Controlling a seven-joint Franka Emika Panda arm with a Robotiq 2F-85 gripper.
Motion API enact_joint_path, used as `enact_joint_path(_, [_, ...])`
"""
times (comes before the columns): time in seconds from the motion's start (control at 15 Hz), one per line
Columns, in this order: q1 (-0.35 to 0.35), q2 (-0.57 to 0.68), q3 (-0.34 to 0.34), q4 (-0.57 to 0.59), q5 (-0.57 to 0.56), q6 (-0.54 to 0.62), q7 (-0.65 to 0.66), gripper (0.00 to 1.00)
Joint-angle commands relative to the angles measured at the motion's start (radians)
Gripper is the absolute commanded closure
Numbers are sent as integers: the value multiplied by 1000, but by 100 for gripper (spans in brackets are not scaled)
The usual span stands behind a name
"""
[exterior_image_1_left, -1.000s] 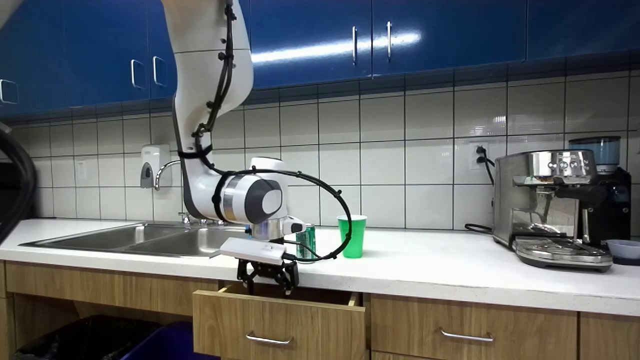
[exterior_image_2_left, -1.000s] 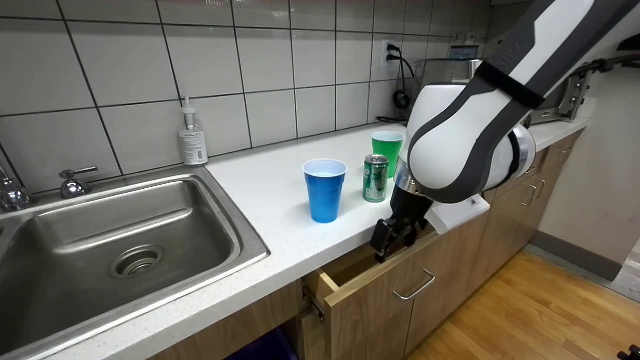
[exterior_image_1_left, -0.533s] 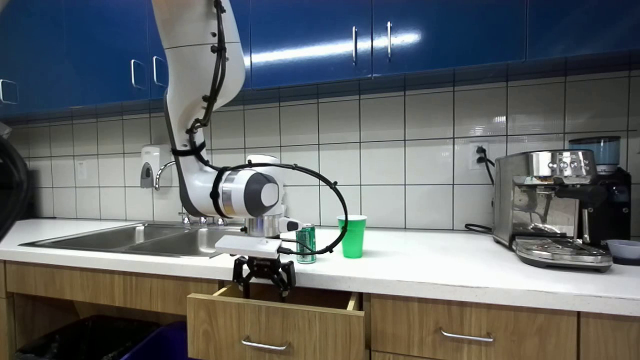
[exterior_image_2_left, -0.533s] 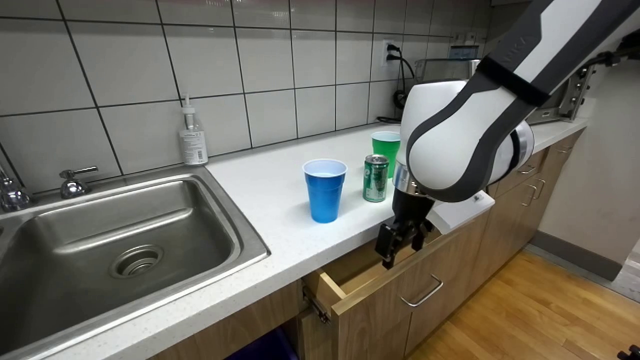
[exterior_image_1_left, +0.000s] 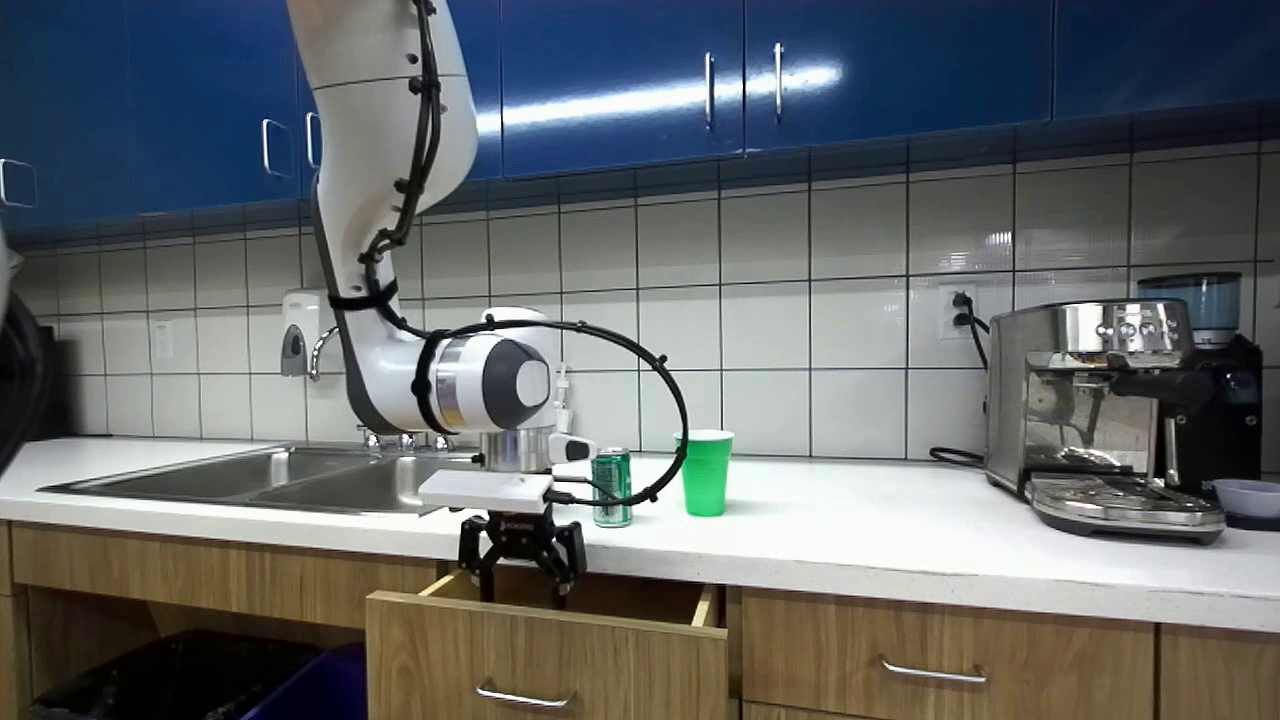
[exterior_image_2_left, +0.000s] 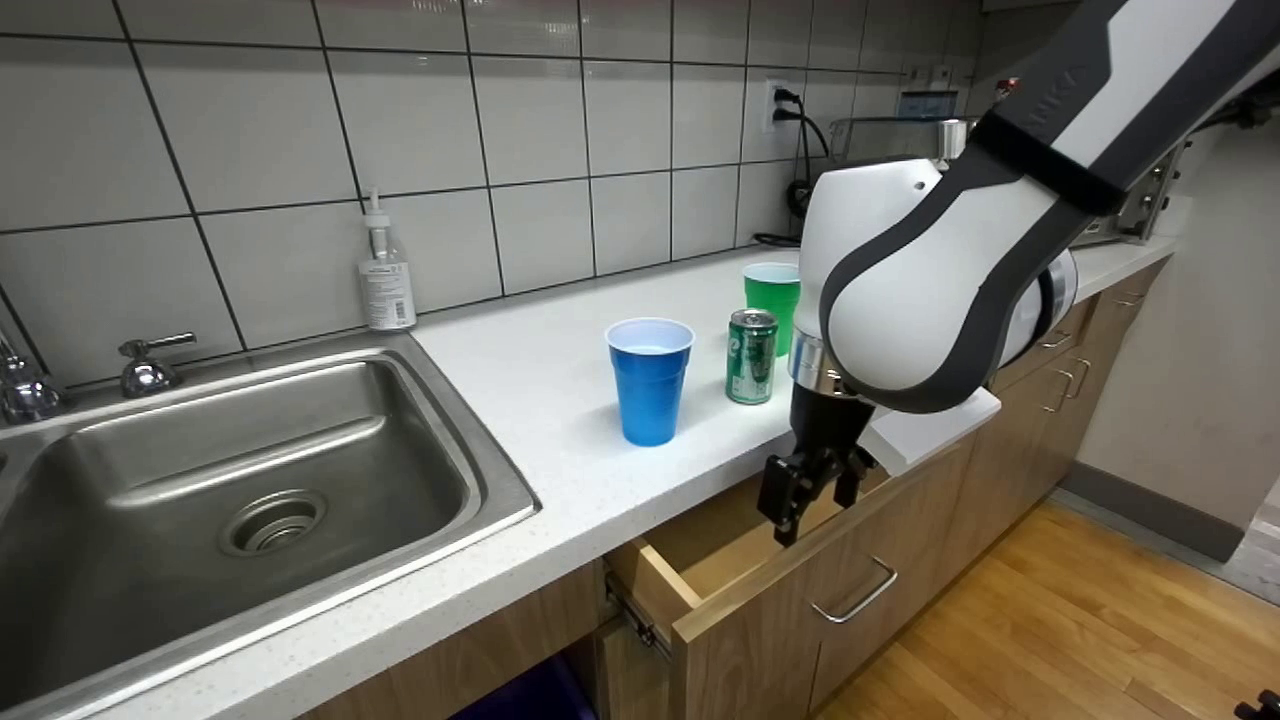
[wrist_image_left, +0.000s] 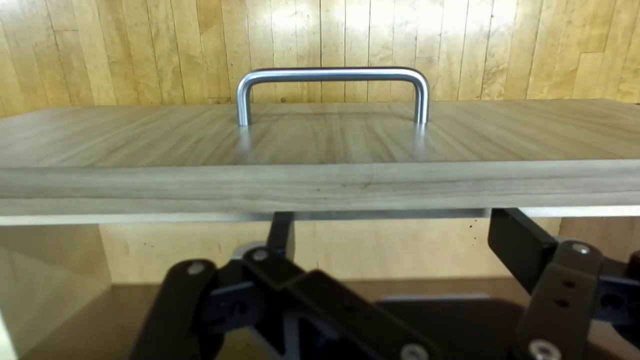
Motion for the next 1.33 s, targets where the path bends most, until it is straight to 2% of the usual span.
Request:
enact_joint_path(0.0, [7,-64,-5,-78,-5,-18,24,0])
enact_joint_path(1.27, [21,-152,7,-232,-2,-7,38,0])
